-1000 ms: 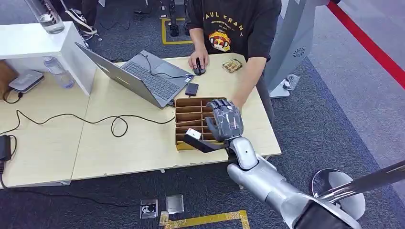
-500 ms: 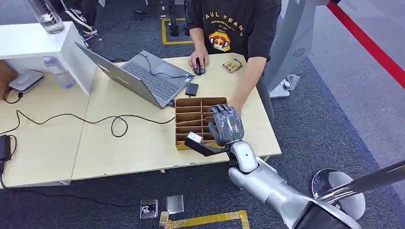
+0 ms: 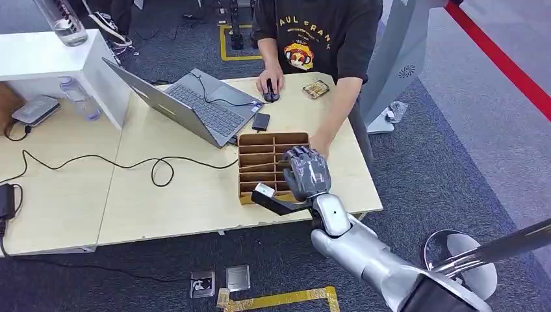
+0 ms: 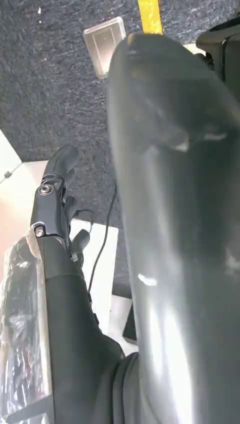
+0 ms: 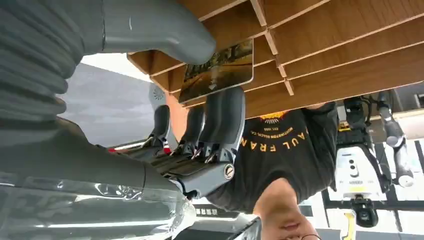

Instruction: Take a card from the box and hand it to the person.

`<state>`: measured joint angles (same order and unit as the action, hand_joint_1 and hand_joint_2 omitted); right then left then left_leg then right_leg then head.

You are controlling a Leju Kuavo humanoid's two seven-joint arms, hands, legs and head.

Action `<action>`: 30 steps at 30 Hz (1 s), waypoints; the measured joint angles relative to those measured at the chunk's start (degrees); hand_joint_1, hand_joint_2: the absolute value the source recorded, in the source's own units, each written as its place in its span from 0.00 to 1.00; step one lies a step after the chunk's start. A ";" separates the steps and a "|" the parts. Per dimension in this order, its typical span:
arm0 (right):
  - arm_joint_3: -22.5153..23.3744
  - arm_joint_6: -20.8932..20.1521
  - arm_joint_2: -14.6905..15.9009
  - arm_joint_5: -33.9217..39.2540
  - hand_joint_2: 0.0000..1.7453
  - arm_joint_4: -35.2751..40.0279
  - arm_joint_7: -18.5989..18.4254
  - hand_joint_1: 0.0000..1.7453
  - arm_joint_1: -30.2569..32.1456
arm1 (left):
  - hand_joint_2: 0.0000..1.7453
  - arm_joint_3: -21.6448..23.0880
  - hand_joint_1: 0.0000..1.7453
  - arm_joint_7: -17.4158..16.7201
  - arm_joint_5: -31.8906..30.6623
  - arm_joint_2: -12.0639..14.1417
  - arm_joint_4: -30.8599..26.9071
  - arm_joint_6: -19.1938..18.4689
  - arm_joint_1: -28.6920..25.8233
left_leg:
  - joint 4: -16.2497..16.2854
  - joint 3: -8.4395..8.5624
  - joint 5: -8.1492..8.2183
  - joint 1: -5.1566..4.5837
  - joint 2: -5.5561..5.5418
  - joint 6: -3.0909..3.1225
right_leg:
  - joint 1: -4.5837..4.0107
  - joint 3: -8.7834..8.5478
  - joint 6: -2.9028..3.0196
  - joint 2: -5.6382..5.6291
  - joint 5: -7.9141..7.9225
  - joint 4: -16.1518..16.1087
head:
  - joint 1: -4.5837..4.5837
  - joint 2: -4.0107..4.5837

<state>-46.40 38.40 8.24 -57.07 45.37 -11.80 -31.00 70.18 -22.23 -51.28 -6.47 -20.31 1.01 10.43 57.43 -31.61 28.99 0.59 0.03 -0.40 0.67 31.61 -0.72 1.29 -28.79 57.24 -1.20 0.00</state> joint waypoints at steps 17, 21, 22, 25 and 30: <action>-0.76 1.18 -1.53 1.14 1.00 -5.49 -0.04 0.81 -2.55 | 0.00 -0.04 0.00 0.76 -1.33 -0.15 0.00 -0.92 0.08 | 0.00 0.03 0.00 0.00 0.00 0.00 | 0.00 -0.02 0.00 0.00 0.00 0.00 | -0.02 0.00; -0.76 1.53 -1.55 0.79 1.00 -5.92 -0.39 0.83 -2.69 | 0.00 -0.09 0.00 0.90 -1.81 -0.15 0.00 -1.05 0.09 | 0.00 0.07 0.00 0.00 0.00 0.00 | 0.00 -0.04 0.00 0.00 0.00 0.00 | 0.00 0.00; -0.76 1.59 -1.55 0.55 1.00 -5.97 -0.50 0.91 -2.69 | 0.00 -0.09 0.00 0.92 -2.16 -0.15 0.00 -1.11 0.09 | 0.00 0.06 0.00 0.00 0.00 0.00 | 0.00 -0.04 0.00 0.00 0.00 0.00 | 0.00 0.00; -0.33 1.64 -1.51 -1.27 1.00 -5.57 -0.59 1.00 -2.46 | 0.00 -0.15 0.00 0.92 -2.64 -0.17 0.00 -1.18 0.09 | 0.01 0.07 0.00 0.00 0.00 0.00 | 0.00 -0.04 0.00 0.00 0.00 0.00 | -0.02 0.00; 2.82 1.70 -1.05 -4.79 1.00 -1.17 1.34 1.00 -0.04 | 0.00 -0.26 0.00 0.92 -3.30 -0.17 0.00 -1.36 0.07 | 0.01 0.04 0.00 0.00 0.04 0.00 | 0.00 -0.02 0.00 -0.05 0.00 0.00 | 0.00 0.00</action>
<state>-43.58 40.11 7.19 -61.86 44.20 -10.47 -31.04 69.92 -21.31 -54.58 -6.64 -20.31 -0.35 10.50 57.44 -31.57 28.99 0.59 0.07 -0.40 0.67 31.58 -0.73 1.24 -28.79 57.24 -1.20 0.00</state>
